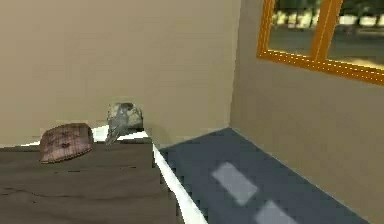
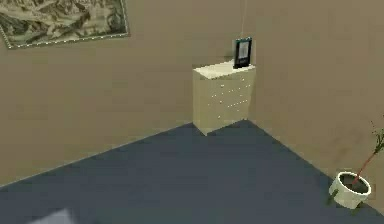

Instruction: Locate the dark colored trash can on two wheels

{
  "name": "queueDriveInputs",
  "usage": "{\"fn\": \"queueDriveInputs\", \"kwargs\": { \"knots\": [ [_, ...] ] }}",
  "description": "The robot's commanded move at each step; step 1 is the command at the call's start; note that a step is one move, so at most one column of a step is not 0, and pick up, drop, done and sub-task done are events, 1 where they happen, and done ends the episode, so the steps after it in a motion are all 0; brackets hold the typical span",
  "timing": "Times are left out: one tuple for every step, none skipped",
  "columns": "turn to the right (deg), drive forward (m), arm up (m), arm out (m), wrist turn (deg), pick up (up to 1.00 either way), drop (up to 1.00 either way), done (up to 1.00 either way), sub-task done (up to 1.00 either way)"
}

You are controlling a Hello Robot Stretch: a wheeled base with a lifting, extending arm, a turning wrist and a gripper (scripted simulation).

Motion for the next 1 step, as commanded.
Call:
{"fn": "queueDriveInputs", "kwargs": {
  "knots": [
    [45.0, 0.00, 0.00, 0.00, 0.0, 0.00, 0.00, 0.00, 0.00]
  ]
}}
